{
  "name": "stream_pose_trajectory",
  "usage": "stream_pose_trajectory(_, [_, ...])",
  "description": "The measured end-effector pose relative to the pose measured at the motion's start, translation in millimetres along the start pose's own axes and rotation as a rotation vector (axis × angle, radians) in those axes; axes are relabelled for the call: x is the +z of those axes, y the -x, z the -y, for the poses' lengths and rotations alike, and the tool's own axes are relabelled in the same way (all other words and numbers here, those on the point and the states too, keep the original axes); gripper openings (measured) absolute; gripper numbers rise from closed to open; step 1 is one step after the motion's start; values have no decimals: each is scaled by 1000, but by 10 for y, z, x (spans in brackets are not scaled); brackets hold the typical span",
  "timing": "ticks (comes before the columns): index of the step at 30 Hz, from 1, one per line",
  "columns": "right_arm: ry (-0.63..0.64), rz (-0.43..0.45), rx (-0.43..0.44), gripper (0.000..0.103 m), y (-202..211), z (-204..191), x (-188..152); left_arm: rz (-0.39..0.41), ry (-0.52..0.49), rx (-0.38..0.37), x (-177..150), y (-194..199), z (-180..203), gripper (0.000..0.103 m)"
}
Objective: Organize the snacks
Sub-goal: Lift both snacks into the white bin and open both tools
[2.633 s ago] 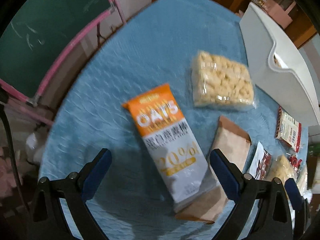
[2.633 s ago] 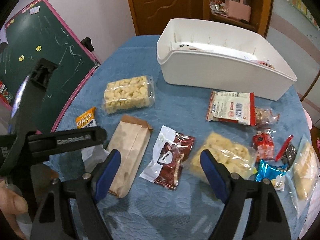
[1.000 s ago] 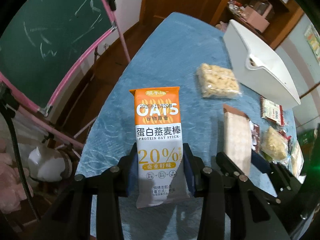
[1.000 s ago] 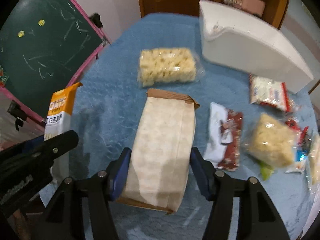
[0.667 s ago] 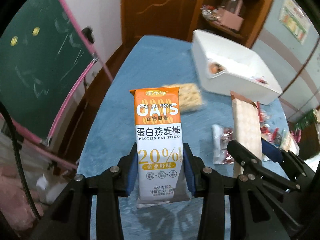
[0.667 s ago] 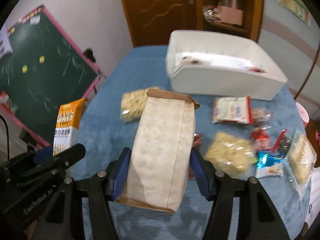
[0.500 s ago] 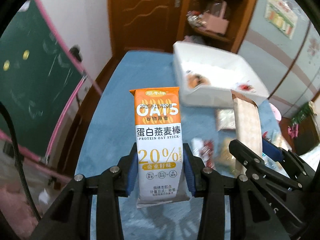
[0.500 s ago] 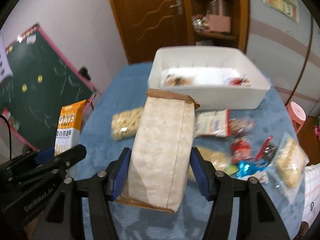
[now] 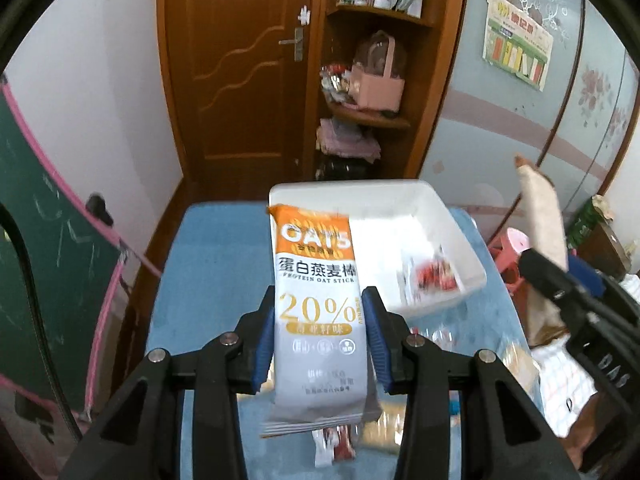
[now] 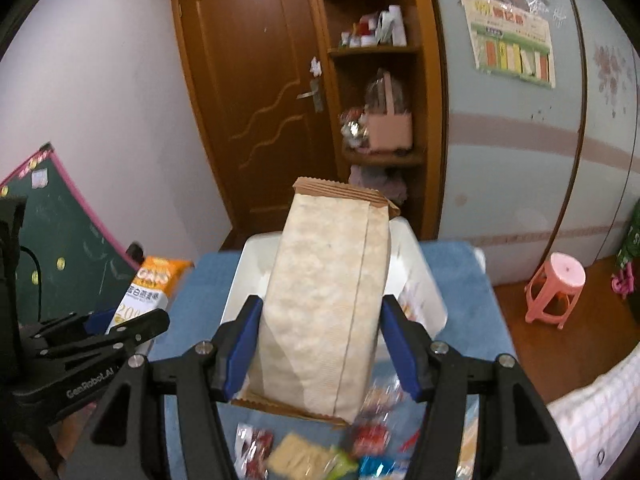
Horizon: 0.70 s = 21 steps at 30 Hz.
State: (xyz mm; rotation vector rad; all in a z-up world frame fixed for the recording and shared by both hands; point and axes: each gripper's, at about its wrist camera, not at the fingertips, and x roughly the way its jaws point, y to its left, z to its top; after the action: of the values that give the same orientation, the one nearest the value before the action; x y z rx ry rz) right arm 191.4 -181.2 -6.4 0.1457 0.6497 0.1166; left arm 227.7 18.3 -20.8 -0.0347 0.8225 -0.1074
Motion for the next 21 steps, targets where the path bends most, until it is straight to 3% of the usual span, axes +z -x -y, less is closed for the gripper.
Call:
stream_pose_trajectory(5, [1, 43, -43, 60, -216, 177, 450, 22, 0, 9, 433, -248, 115, 39])
stream_pose_trajectory(8, [-11, 24, -64, 60, -449, 237, 631, 0, 3, -5, 595, -521, 170, 39])
stream_pose_trajectory(17, [-21, -184, -74, 60, -1357, 405, 652, -135, 13, -52, 690, -1443, 235, 39])
stream_pose_trajectory(19, [-39, -232, -54, 61, -1524, 438, 589, -175, 13, -94, 673, -1584, 261, 39])
stream_pose_trajectory(21, [-66, -262, -18, 61, -1634, 474, 499, -227, 22, -138, 643, -1714, 285, 57])
